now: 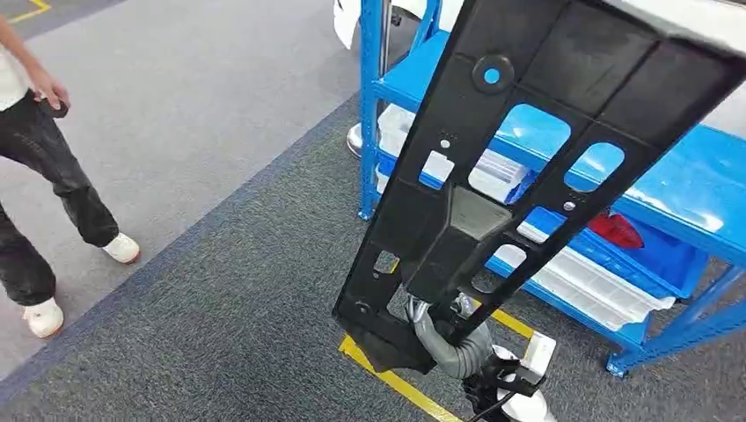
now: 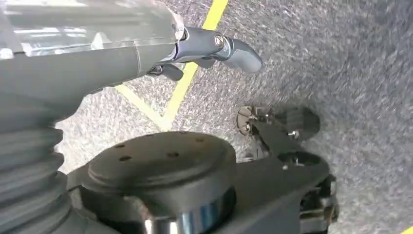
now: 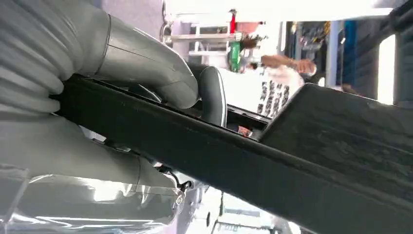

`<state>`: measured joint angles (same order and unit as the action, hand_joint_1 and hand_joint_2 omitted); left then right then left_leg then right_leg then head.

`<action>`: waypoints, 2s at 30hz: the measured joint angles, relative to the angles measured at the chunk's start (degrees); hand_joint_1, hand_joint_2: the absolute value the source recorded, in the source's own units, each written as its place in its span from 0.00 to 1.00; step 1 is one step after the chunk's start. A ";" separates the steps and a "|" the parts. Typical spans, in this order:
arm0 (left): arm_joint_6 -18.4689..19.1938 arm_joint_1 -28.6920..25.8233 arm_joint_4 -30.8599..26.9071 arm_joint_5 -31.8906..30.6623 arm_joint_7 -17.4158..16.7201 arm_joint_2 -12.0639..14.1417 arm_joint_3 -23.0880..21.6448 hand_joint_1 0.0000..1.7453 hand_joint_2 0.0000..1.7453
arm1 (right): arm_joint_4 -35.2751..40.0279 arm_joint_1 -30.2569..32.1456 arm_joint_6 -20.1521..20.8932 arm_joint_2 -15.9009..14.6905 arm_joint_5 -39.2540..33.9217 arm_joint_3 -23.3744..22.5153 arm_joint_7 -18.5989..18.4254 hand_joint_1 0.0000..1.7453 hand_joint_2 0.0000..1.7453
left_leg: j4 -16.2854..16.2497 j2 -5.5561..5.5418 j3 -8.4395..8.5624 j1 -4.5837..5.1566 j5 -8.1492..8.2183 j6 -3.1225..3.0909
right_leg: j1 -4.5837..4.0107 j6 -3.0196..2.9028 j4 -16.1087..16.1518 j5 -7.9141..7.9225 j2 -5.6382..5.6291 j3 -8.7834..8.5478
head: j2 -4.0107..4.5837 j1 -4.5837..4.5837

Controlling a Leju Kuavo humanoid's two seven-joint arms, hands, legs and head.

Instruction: Take the parts from the cabinet and place them on the table.

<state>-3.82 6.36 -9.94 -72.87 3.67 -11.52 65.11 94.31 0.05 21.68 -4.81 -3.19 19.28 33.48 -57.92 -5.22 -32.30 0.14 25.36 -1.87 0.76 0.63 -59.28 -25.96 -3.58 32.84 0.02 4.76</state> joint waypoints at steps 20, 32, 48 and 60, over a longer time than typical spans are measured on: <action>0.00 0.45 0.00 0.13 0.15 -0.09 0.04 0.00 1.00 | 0.57 -0.55 0.13 0.63 0.11 -0.13 -0.55 1.00 1.00 | 0.10 7.23 -0.67 -0.29 0.18 1.32 | -0.48 0.60 1.82 -0.47 10.50 -1.24 | 0.00 0.07; -0.04 0.62 0.00 0.83 0.20 -0.13 0.50 0.00 1.00 | 0.11 -1.42 1.03 0.59 0.09 -0.35 -0.48 1.00 1.00 | -1.03 -0.51 -1.78 -0.41 -0.70 1.22 | 0.81 1.24 0.83 -1.41 -1.03 -0.63 | 0.00 0.04; -0.48 0.21 0.00 1.01 0.28 -0.07 1.05 0.00 1.00 | -0.55 -2.49 1.40 1.49 0.15 -0.33 -0.55 1.00 1.00 | -0.49 9.12 -0.82 0.04 0.34 1.59 | -0.35 0.00 1.46 -1.22 9.59 -1.37 | 0.00 0.07; -0.48 0.11 0.00 0.72 -0.07 -0.11 1.07 0.00 1.00 | -0.53 -1.81 1.77 1.64 0.15 -0.31 -0.57 1.00 1.00 | -0.14 0.63 -1.02 -0.27 -0.64 -0.19 | 0.16 1.14 -5.09 -2.12 3.10 1.99 | 0.00 0.04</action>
<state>-4.31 6.48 -9.94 -72.15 3.61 -11.63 66.18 93.79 -1.76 23.45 -3.17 -3.04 18.97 32.92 -58.06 -4.59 -33.32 -0.13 24.72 -2.06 0.92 1.77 -64.36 -28.08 -0.49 34.83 0.02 4.81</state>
